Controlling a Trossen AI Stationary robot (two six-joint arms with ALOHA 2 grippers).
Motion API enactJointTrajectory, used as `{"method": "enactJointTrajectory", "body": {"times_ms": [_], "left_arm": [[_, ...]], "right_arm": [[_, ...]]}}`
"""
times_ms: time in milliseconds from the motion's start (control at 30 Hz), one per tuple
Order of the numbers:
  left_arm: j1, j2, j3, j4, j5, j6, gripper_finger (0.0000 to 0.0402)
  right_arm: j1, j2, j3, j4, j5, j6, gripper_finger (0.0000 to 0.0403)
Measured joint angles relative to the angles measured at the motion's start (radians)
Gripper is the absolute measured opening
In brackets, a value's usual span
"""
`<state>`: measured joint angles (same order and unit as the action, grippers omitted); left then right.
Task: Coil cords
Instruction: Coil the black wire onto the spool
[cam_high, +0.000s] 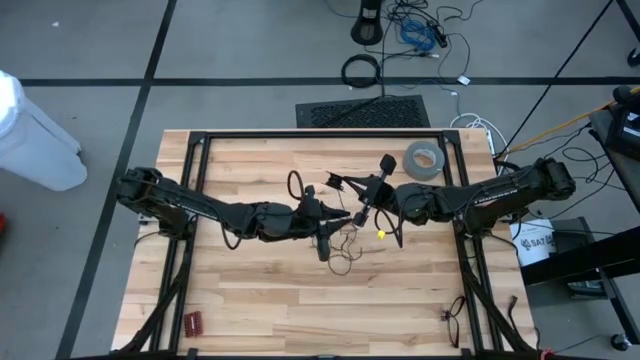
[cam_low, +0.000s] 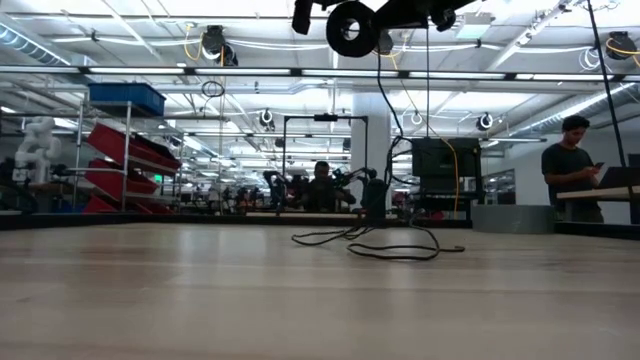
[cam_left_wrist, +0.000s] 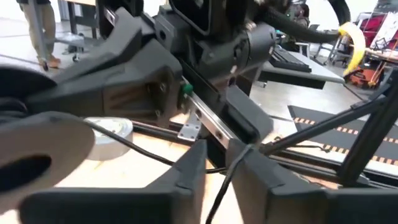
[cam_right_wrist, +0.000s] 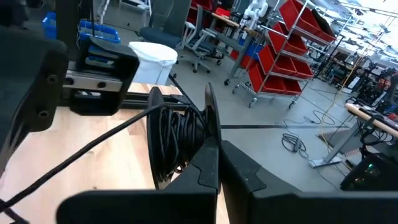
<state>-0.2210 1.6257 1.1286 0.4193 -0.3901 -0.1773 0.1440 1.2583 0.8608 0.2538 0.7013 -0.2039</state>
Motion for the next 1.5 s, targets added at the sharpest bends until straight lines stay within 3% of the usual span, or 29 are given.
{"method": "enactJointTrajectory", "body": {"times_ms": [333, 667, 900, 1500], "left_arm": [[-0.025, 0.000, 0.000, -0.008, 0.001, -0.025, 0.0224], [-0.082, 0.000, 0.000, -0.007, -0.032, 0.009, 0.0297], [-0.112, 0.002, 0.000, -0.012, -0.026, 0.006, 0.0320], [-0.202, -0.037, -0.001, -0.155, -0.032, 0.069, 0.0320]], "right_arm": [[0.000, -0.037, 0.000, -0.004, -0.024, 0.002, 0.0000], [0.002, -0.099, 0.000, -0.072, -0.031, 0.007, 0.0000], [0.000, -0.135, 0.000, -0.108, -0.058, 0.036, 0.0000], [0.009, -0.195, 0.000, -0.148, -0.109, 0.059, 0.0000]]}}
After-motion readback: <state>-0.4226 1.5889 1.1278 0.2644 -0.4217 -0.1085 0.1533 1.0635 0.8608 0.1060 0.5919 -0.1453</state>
